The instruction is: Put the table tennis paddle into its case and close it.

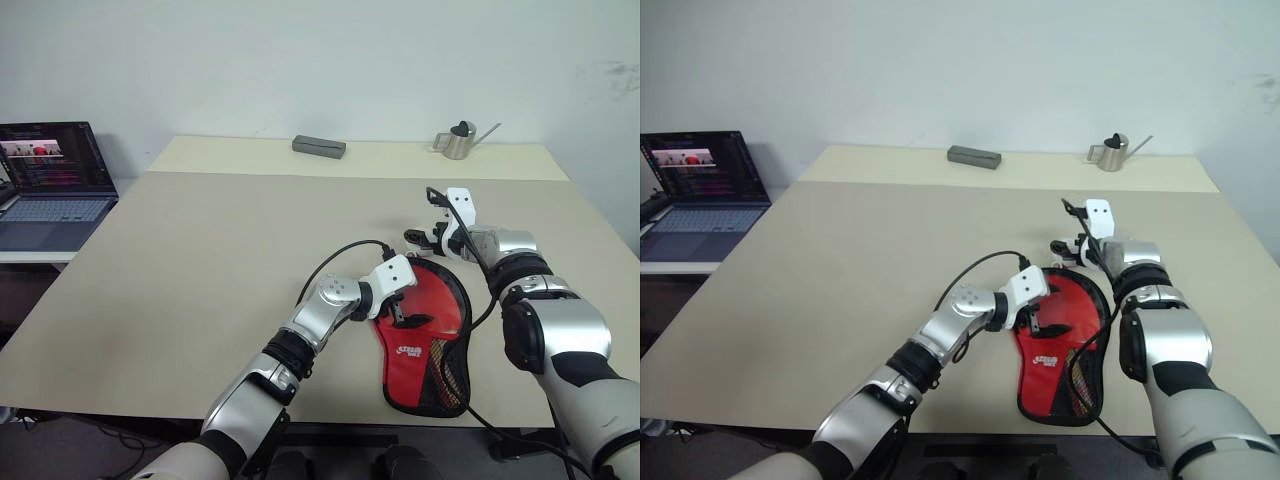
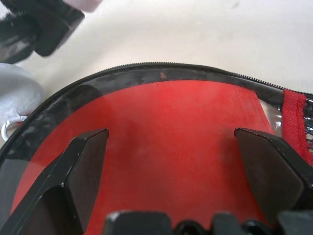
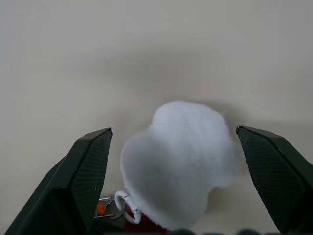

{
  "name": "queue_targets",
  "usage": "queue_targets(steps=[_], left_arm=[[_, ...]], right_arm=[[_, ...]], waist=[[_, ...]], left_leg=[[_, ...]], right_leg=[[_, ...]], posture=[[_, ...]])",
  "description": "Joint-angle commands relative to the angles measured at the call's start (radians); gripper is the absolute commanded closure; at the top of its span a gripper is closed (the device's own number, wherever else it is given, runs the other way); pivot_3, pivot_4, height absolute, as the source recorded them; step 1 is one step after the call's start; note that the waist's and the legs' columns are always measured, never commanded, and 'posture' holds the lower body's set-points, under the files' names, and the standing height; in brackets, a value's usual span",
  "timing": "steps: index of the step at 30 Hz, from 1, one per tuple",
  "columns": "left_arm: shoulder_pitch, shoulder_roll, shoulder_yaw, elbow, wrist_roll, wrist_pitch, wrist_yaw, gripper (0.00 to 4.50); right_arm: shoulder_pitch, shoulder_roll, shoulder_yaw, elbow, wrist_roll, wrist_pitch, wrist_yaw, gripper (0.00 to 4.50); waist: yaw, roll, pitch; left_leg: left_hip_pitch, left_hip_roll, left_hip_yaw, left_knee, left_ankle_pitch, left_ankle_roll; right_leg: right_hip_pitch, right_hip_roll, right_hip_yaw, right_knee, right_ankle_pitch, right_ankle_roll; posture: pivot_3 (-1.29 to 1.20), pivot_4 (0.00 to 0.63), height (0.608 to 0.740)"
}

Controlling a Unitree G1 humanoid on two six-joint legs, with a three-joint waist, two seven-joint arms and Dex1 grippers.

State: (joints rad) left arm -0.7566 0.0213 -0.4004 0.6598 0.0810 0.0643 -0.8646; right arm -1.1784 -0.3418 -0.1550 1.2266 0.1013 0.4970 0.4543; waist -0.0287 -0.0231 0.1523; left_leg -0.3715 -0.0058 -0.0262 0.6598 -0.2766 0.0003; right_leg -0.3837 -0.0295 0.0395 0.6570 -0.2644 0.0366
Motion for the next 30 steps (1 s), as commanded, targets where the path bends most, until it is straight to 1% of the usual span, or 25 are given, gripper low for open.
queue_targets(steps=[1,9,10,11,12,14,17,18,19,21,25,27,30], left_arm=[[0.084,0.023,-0.094,0.097,0.091,0.066,-0.012,0.0],[0.087,0.022,-0.096,0.093,0.092,0.066,-0.012,0.0],[0.088,0.022,-0.096,0.092,0.092,0.066,-0.013,0.0],[0.088,0.022,-0.097,0.092,0.092,0.066,-0.013,0.0],[0.088,0.022,-0.097,0.092,0.092,0.066,-0.013,0.0],[0.088,0.022,-0.097,0.092,0.092,0.066,-0.013,0.0],[0.089,0.021,-0.098,0.092,0.093,0.066,-0.014,0.0],[0.089,0.021,-0.098,0.092,0.093,0.066,-0.014,0.0],[0.089,0.021,-0.099,0.092,0.093,0.065,-0.014,0.0],[0.088,0.021,-0.099,0.095,0.094,0.065,-0.013,0.0],[0.089,0.021,-0.099,0.097,0.096,0.065,-0.013,0.0],[0.089,0.021,-0.101,0.098,0.098,0.065,-0.014,0.0],[0.087,0.024,-0.103,0.105,0.102,0.063,-0.013,0.0]], right_arm=[[-0.022,0.006,-0.003,-0.008,0.001,-0.009,0.006,0.04],[-0.001,0.016,0.046,-0.01,-0.035,-0.01,0.037,0.04],[0.0,0.017,0.051,-0.01,-0.04,-0.011,0.04,0.31],[0.001,0.018,0.058,-0.012,-0.048,-0.016,0.044,0.41],[0.003,0.019,0.063,-0.013,-0.053,-0.018,0.047,0.62],[0.006,0.022,0.089,-0.018,-0.073,-0.031,0.062,1.26],[0.015,0.022,0.13,-0.028,-0.109,-0.063,0.082,2.34],[0.016,0.024,0.128,-0.029,-0.107,-0.062,0.083,2.57],[0.018,0.024,0.131,-0.03,-0.109,-0.067,0.085,2.93],[0.022,0.023,0.143,-0.033,-0.121,-0.089,0.08,3.45],[0.021,0.022,0.138,-0.038,-0.123,-0.116,0.062,4.04],[0.015,0.022,0.129,-0.04,-0.115,-0.117,0.056,4.16],[0.008,0.023,0.123,-0.048,-0.108,-0.11,0.06,4.19]], waist=[[0.0,0.0,0.0],[0.0,0.0,0.0],[0.0,0.0,0.0],[0.0,0.0,0.0],[0.0,0.0,0.0],[0.0,0.0,0.0],[-0.001,0.0,0.0],[-0.001,0.0,0.0],[-0.001,0.0,0.0],[-0.001,-0.001,0.0],[-0.001,-0.001,-0.001],[-0.001,-0.001,-0.001],[-0.001,-0.001,-0.001]], left_leg=[[0.0,0.0,0.0,0.0,0.0,0.0],[0.0,0.0,0.0,0.0,0.0,0.0],[0.0,0.0,0.0,0.0,0.0,0.0],[0.0,0.0,0.0,0.0,0.0,0.0],[0.0,0.0,0.0,0.0,0.0,0.0],[0.0,0.0,0.0,0.0,0.0,0.0],[0.0,0.0,0.0,0.0,0.0,0.0],[0.0,0.0,0.0,0.0,0.0,0.0],[0.0,0.0,0.0,0.0,0.0,0.0],[0.0,0.0,0.0,0.0,0.0,0.0],[0.001,0.0,0.0,0.0,0.0,0.0],[0.001,0.0,0.0,0.0,0.0,0.0],[0.001,0.0,0.0,0.0,0.0,0.0]], right_leg=[[0.0,0.0,0.0,0.0,0.0,0.0],[0.0,0.0,0.0,0.0,0.0,0.0],[0.0,0.0,0.0,0.0,0.0,0.0],[0.0,0.0,0.0,0.0,0.0,0.0],[0.0,0.0,0.0,0.0,0.0,0.0],[0.0,0.0,0.0,0.0,0.0,0.0],[0.0,0.0,0.0,0.0,0.0,0.0],[0.0,0.0,0.0,0.0,0.0,0.0],[0.0,0.0,0.0,0.0,0.0,0.0],[0.0,0.001,0.0,0.0,0.0,0.0],[0.001,0.001,0.0,0.0,0.0,0.0],[0.001,0.0,0.0,0.0,0.0,0.0],[0.001,0.0,0.0,0.0,0.0,0.0]], posture=[[0.0,0.15,0.74],[0.0,0.15,0.74],[0.0,0.15,0.74],[0.0,0.15,0.74],[0.0,0.15,0.74],[0.0,0.15,0.74],[0.0,0.15,0.74],[0.0,0.15,0.74],[0.0,0.15,0.74],[0.0,0.15,0.74],[0.0,0.15,0.74],[0.0,0.15,0.74],[0.0,0.15,0.74]])
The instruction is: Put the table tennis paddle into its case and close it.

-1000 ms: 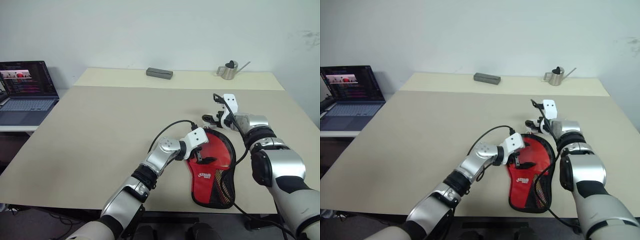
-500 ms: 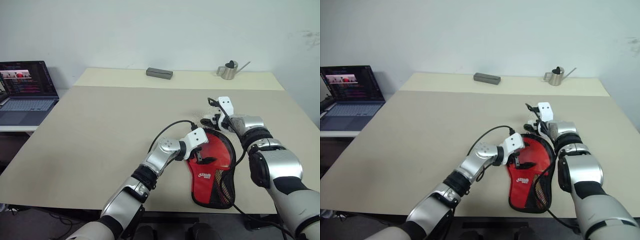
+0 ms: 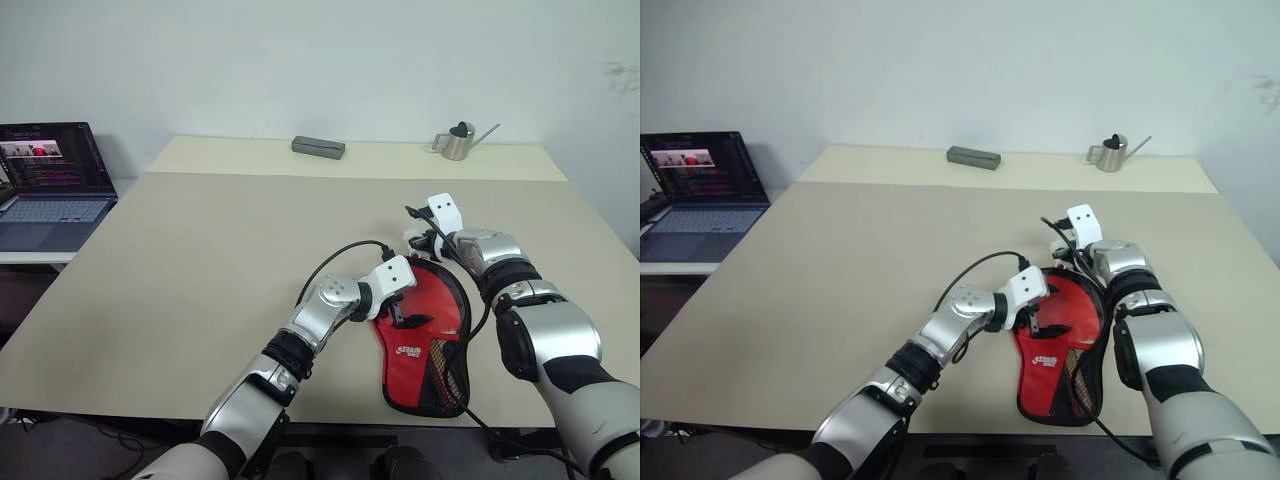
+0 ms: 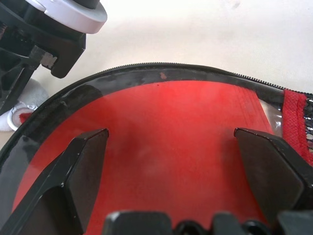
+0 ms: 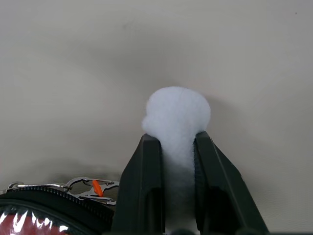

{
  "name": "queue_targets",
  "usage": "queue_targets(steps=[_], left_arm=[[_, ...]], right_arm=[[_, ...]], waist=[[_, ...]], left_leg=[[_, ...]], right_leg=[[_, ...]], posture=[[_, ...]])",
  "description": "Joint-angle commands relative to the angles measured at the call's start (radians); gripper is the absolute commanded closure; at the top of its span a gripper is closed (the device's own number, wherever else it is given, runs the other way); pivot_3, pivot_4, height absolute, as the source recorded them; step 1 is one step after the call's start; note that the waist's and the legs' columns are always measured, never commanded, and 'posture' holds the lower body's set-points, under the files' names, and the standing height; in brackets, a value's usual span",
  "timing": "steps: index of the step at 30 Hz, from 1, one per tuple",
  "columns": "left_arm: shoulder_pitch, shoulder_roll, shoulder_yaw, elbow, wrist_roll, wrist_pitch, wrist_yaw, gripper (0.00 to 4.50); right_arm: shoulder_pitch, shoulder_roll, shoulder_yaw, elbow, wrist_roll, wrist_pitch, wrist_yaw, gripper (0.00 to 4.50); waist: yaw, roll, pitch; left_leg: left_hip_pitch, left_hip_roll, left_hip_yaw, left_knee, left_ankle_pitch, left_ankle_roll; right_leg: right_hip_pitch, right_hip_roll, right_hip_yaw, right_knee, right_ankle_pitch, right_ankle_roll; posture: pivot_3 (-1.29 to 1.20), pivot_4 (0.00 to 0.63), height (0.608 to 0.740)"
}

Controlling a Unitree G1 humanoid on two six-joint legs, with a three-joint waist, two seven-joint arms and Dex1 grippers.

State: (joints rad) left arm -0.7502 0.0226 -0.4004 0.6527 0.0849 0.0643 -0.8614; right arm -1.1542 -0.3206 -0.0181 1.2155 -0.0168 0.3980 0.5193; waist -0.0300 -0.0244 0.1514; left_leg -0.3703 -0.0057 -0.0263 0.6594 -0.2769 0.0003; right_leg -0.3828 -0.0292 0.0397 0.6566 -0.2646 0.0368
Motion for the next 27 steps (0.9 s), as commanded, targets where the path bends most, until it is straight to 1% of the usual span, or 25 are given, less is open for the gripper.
queue_targets(steps=[1,6,16,24,27], left_arm=[[0.079,0.024,-0.102,0.115,0.099,0.063,-0.015,0.0],[0.076,0.025,-0.102,0.126,0.102,0.062,-0.012,0.0],[0.09,0.021,-0.106,0.123,0.101,0.067,-0.011,0.0],[0.095,0.014,-0.11,0.121,0.102,0.071,-0.012,0.0],[0.095,0.013,-0.111,0.122,0.102,0.071,-0.012,0.0]], right_arm=[[-0.018,0.001,-0.015,-0.04,0.013,-0.009,-0.002,4.19],[-0.026,-0.013,-0.022,-0.049,0.017,-0.007,0.0,4.19],[0.011,-0.106,-0.033,-0.028,0.004,-0.025,-0.04,4.19],[0.033,-0.172,-0.039,-0.075,0.014,0.009,0.0,4.19],[0.064,-0.199,-0.039,-0.127,0.016,0.036,0.025,4.19]], waist=[[0.0,0.0,0.0],[0.0,0.0,0.0],[0.003,0.0,0.0],[0.003,0.0,0.0],[0.003,0.0,0.0]], left_leg=[[0.0,0.0,0.0,0.0,0.0,0.0],[0.0,0.0,0.0,0.0,0.0,0.0],[-0.002,0.0,-0.002,0.0,0.0,0.0],[-0.003,0.0,-0.003,-0.002,-0.001,0.001],[-0.003,0.0,-0.004,-0.002,-0.001,0.001]], right_leg=[[0.0,0.0,0.0,0.0,0.0,0.0],[0.0,0.0,0.0,0.0,0.0,0.0],[0.0,-0.001,-0.002,-0.003,0.0,0.0],[0.003,-0.002,-0.003,-0.01,0.001,0.001],[0.003,-0.002,-0.004,-0.01,0.001,0.001]], posture=[[0.0,0.15,0.74],[0.0,0.15,0.74],[0.0,0.15,0.74],[0.0,0.15,0.74],[0.0,0.15,0.74]])
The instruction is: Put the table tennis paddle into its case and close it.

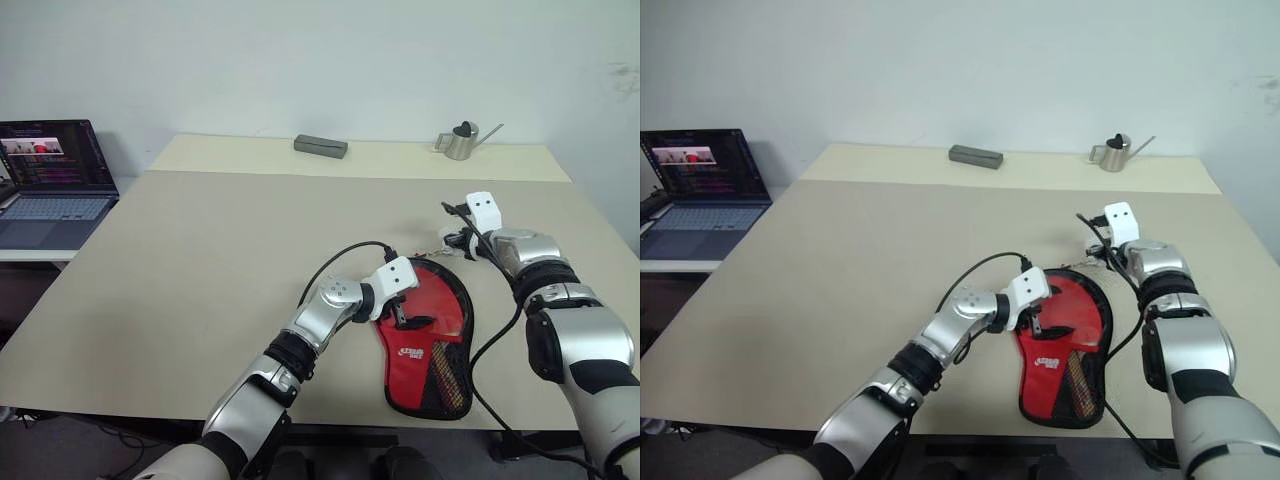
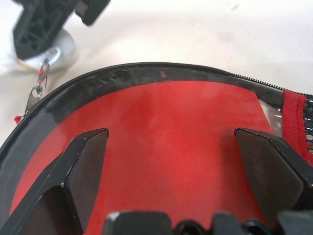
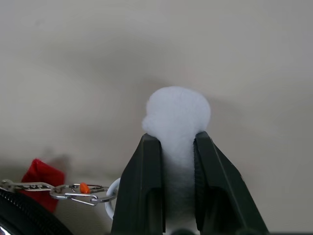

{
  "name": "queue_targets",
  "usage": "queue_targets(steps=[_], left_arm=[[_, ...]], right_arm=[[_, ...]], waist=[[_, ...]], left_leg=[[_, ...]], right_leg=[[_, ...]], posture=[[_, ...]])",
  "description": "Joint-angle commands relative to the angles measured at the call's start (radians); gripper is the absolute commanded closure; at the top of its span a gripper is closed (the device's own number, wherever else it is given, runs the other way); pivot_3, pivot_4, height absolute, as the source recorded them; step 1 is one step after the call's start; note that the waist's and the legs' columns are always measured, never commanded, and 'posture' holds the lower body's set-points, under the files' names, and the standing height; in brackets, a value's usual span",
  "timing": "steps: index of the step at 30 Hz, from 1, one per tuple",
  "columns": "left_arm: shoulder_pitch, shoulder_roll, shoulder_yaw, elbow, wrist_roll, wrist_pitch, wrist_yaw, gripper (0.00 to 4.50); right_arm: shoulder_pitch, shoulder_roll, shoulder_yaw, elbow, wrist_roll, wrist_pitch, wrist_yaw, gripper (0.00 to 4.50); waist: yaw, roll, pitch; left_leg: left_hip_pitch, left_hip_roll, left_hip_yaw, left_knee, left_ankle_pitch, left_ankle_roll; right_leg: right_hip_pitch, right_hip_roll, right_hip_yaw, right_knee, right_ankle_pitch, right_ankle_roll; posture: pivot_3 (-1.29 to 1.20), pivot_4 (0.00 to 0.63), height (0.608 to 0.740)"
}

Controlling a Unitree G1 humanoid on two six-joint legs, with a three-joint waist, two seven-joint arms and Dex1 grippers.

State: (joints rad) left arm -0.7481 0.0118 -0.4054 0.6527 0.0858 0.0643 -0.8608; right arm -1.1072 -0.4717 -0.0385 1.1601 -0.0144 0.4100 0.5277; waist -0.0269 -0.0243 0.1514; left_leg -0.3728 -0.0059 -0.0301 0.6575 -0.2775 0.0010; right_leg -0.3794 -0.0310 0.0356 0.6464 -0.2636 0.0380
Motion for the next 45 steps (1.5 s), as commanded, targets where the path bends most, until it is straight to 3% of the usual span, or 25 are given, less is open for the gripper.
queue_targets(steps=[1,9,16,22,31,39,45], left_arm=[[0.093,0.024,-0.106,0.122,0.101,0.071,-0.012,0.0],[0.093,0.021,-0.107,0.126,0.102,0.072,-0.013,0.0],[0.093,0.02,-0.114,0.128,0.101,0.07,-0.014,0.0],[0.091,0.019,-0.118,0.132,0.099,0.068,-0.015,0.0],[0.093,0.017,-0.128,0.134,0.101,0.063,-0.023,0.0],[0.091,0.012,-0.135,0.14,0.103,0.059,-0.028,0.0],[0.088,0.01,-0.14,0.145,0.103,0.055,-0.034,0.0]], right_arm=[[0.031,-0.057,-0.018,-0.094,0.015,0.036,0.027,4.19],[0.226,-0.148,-0.013,-0.379,0.024,0.188,0.107,4.19],[0.554,-0.234,-0.061,-0.895,0.126,0.467,0.165,4.19],[0.737,-0.268,-0.129,-1.194,0.207,0.634,0.156,4.21],[0.925,-0.363,-0.229,-1.373,0.279,0.704,0.169,4.22],[1.023,-0.498,-0.353,-1.443,0.42,0.79,0.292,4.22],[1.178,-0.547,-0.404,-1.617,0.537,0.838,0.372,4.22]], waist=[[0.001,0.0,0.0],[0.005,0.001,0.0],[0.024,0.002,-0.004],[0.028,0.004,-0.005],[0.031,0.003,-0.005],[0.033,0.002,-0.004],[0.044,0.002,-0.004]], left_leg=[[0.0,0.0,0.0,0.0,0.0,0.0],[-0.002,-0.001,-0.003,0.0,0.0,0.0],[-0.006,-0.002,-0.014,0.0,0.0,0.0],[-0.006,-0.001,-0.023,0.0,0.0,-0.001],[-0.006,-0.002,-0.024,0.0,-0.001,-0.002],[-0.006,-0.003,-0.025,0.0,-0.001,-0.002],[-0.007,-0.004,-0.027,-0.002,-0.002,-0.003]], right_leg=[[0.0,0.0,0.0,0.0,0.0,0.0],[0.0,-0.003,-0.003,-0.002,0.0,0.0],[0.001,-0.003,-0.014,-0.003,-0.003,-0.001],[0.003,-0.002,-0.023,-0.003,-0.006,-0.004],[0.005,-0.002,-0.025,-0.003,-0.011,0.002],[0.006,-0.002,-0.025,-0.004,-0.012,0.003],[0.006,0.0,-0.027,-0.004,-0.014,0.003]], posture=[[0.0,0.15,0.74],[0.0,0.15,0.74],[0.0,0.15,0.74],[0.0,0.15,0.74],[0.0,0.15,0.74],[0.0,0.15,0.74],[0.0,0.15,0.74]])
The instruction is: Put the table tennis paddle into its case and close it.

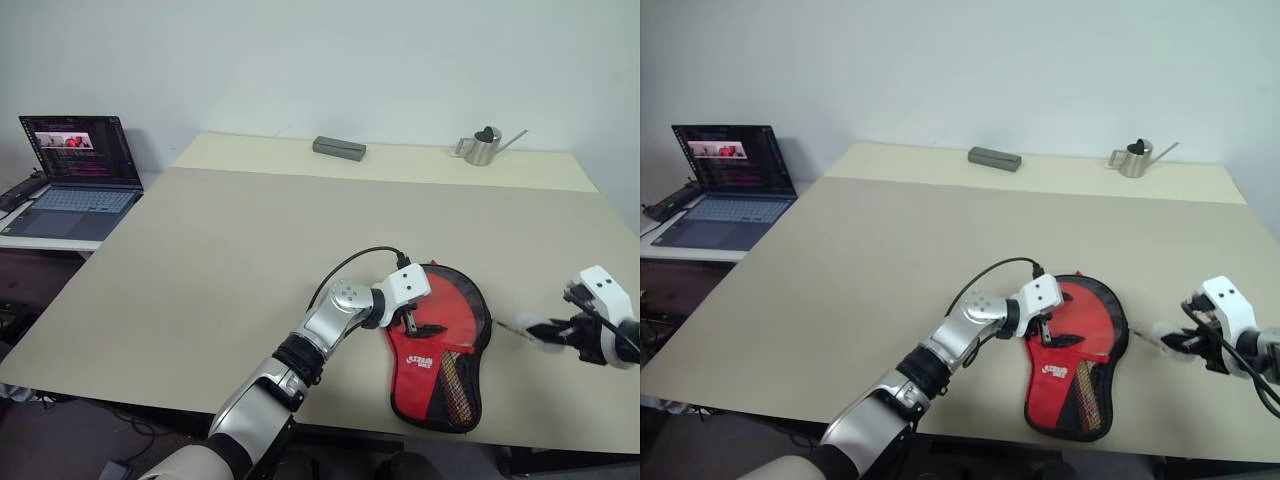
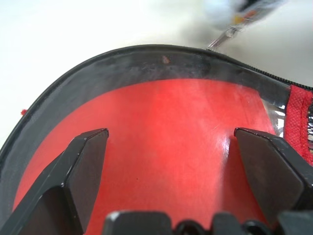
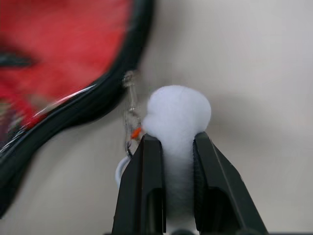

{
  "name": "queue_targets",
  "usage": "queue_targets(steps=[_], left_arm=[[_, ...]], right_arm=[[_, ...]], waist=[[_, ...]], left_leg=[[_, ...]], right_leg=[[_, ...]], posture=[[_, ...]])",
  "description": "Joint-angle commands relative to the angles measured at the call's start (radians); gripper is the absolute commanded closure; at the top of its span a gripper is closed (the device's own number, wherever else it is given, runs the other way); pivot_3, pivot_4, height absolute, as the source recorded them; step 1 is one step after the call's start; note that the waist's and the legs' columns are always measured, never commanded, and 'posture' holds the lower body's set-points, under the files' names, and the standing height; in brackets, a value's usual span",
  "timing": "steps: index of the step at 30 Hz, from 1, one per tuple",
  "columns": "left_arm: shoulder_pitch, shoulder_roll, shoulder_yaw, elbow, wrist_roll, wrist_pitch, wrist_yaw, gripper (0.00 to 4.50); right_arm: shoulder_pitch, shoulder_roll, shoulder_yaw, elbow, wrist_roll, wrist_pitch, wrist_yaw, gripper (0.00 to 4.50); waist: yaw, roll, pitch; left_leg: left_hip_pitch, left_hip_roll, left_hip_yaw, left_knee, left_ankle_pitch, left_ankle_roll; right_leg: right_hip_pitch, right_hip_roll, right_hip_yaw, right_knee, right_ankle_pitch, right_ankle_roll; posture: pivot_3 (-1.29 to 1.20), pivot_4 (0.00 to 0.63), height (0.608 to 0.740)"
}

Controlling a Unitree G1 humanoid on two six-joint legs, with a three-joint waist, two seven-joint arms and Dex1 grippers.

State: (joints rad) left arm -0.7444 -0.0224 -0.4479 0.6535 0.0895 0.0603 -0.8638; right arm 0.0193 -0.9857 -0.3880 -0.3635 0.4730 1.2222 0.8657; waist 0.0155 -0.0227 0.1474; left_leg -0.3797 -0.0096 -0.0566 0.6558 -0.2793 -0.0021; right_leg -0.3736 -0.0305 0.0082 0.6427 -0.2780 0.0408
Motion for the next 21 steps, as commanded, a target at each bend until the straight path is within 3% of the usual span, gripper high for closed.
queue_targets(steps=[1,11,21], left_arm=[[0.083,0.043,-0.098,0.146,0.1,0.058,-0.032,0.0],[0.082,0.038,-0.105,0.146,0.103,0.059,-0.035,0.0],[0.086,0.04,-0.113,0.139,0.102,0.061,-0.038,0.0]], right_arm=[[0.077,-0.033,-0.054,-0.126,0.064,0.026,0.039,4.22],[0.267,-0.061,-0.032,-0.266,0.079,-0.088,0.074,4.22],[0.441,-0.128,-0.095,-0.329,0.097,-0.21,0.218,4.25]], waist=[[0.003,0.0,0.0],[0.005,-0.001,0.0],[0.012,-0.002,-0.002]], left_leg=[[0.0,0.0,0.0,0.0,0.0,0.0],[0.0,0.001,0.0,0.0,-0.001,-0.002],[0.0,0.0,-0.002,0.0,-0.003,-0.006]], right_leg=[[0.0,0.0,0.0,0.0,0.0,0.0],[0.0,0.001,0.0,0.0,-0.002,0.0],[0.002,0.001,-0.002,-0.001,-0.005,0.001]], posture=[[0.0,0.15,0.74],[0.0,0.15,0.74],[0.0,0.15,0.74]])
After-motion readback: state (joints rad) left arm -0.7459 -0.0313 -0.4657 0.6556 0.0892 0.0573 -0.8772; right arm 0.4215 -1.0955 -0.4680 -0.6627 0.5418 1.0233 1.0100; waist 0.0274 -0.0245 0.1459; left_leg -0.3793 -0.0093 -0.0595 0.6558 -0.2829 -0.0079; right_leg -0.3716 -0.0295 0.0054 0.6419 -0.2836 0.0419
